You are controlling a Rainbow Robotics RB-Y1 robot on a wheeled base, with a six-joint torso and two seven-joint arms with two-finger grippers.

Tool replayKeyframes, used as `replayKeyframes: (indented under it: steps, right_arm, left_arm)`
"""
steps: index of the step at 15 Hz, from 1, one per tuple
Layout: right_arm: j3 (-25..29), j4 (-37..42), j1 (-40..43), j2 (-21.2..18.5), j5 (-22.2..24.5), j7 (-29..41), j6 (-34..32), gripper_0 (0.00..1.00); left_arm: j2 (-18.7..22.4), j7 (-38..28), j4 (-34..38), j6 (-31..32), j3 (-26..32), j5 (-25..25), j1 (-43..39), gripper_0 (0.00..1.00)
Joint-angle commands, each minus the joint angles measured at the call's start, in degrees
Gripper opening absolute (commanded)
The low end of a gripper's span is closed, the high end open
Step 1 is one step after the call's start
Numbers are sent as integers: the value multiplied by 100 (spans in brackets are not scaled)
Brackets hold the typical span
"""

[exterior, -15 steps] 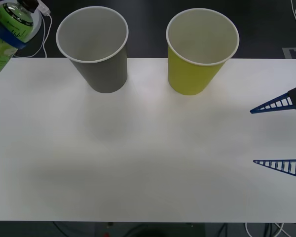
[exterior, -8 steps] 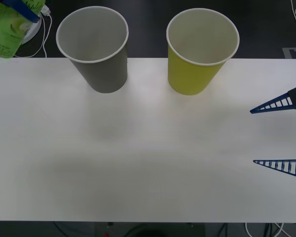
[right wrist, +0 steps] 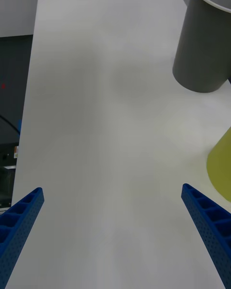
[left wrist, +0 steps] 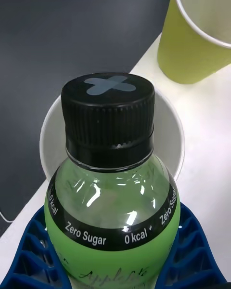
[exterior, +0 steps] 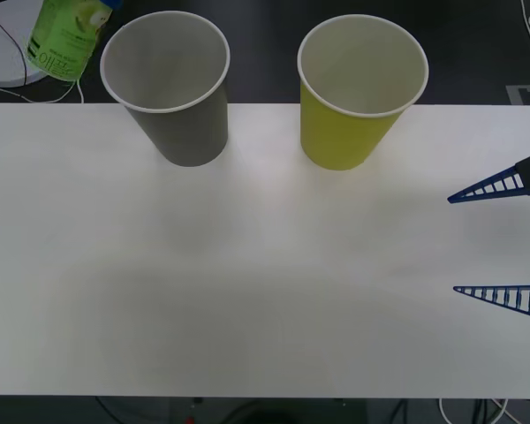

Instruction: Put the can into the green bin and the plastic bottle into the gray bin

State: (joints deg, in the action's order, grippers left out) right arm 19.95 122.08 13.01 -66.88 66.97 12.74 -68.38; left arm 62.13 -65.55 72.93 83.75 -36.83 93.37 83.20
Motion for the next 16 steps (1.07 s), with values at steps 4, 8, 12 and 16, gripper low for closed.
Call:
replayKeyframes:
  steps: [4,8,12,16]
  right_arm:
    - [0,0,0,0,0,0,0,100]
    - [0,0,0,0,0,0,0,100]
    - [0,0,0,0,0,0,0,100]
    - [0,0,0,0,0,0,0,100]
  left_arm:
    - [-359,-28,-639,-316,-914,23,803,0]
    - [-632,-28,-956,-526,-914,23,855,0]
    - [-799,-28,-1096,-737,-914,23,864,0]
    - [-913,-28,-1175,-904,-905,15,855,0]
